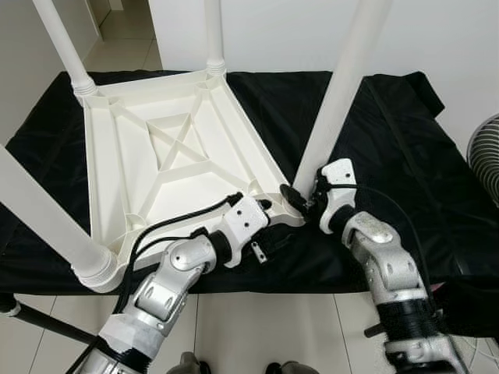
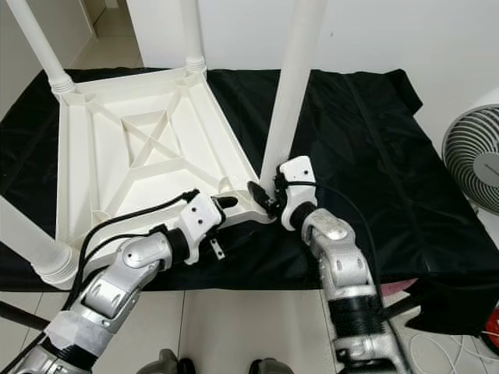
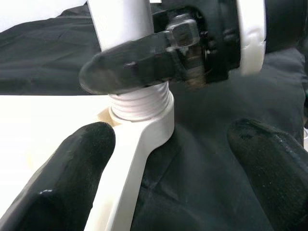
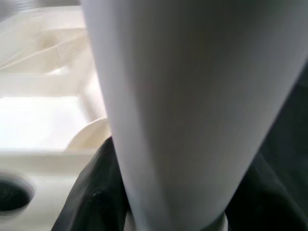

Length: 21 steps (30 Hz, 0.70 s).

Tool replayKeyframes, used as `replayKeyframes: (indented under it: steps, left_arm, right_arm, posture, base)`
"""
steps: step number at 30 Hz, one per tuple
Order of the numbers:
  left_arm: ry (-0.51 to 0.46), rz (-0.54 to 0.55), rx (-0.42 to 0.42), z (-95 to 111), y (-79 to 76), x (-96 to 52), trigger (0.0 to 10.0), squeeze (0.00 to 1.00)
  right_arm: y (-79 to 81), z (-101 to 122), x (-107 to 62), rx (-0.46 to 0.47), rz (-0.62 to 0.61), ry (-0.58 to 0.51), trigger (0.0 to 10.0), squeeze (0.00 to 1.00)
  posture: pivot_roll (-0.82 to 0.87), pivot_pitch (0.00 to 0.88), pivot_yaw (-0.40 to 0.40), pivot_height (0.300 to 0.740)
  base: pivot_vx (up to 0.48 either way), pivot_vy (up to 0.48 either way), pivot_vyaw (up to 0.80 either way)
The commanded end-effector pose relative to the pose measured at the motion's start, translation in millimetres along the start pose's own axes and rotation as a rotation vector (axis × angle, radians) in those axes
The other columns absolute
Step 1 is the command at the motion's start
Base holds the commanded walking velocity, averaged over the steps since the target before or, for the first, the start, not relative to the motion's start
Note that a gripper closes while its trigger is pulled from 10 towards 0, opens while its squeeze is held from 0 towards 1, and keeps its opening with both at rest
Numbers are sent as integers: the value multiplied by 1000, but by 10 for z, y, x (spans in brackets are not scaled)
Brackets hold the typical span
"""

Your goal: Building children table

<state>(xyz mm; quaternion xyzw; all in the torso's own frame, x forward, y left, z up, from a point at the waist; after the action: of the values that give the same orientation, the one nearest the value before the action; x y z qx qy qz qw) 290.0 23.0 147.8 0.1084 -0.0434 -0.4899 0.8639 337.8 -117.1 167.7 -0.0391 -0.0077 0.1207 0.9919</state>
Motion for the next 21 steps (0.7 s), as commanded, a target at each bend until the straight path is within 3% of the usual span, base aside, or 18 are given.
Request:
replayKeyframes:
  steps: [1,5,12,13,21]
  left_arm:
    - [7,-36,-3,-13,-41,6,10000,0]
    - [8,-42,3,-13,-47,7,10000,0]
    - [9,-42,3,-18,-46,16,10000,0]
    - [9,-43,2,-18,-47,19,10000,0]
    - [9,-38,4,-17,-31,16,10000,0]
  right_arm:
    - [-157,-19,-72,16,-181,30,10000,0]
    - [5,-27,-118,63,-181,27,10000,0]
    - [-42,37,-50,57,-131,-7,10000,0]
    - [-57,40,-33,59,-120,-8,10000,1000]
    - [-238,102,54,43,98,-38,10000,1000]
  posture:
    - [-118,93,28,740]
    - [-119,90,28,740]
    - [-121,82,28,740]
    - [-121,78,28,740]
    - [-117,72,26,740]
  base:
    - [0,0,0]
    - [0,0,0]
    - [0,0,0]
    - [0,0,0]
    - [0,0,0]
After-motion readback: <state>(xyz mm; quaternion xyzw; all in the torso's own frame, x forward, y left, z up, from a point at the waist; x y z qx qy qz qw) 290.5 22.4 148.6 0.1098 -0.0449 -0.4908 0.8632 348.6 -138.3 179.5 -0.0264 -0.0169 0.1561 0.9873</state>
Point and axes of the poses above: a point about 5 cm out from each wrist's last joint towards the gripper, its own x axis pointing out of the wrist towards the gripper, its own z axis along the axis of the wrist's last joint, y = z × x, the point moved 3 cm from there along x, pointing out of the wrist towards the gripper, and after that the axes turned 3 degrees about -x, right-handed, at the moved point
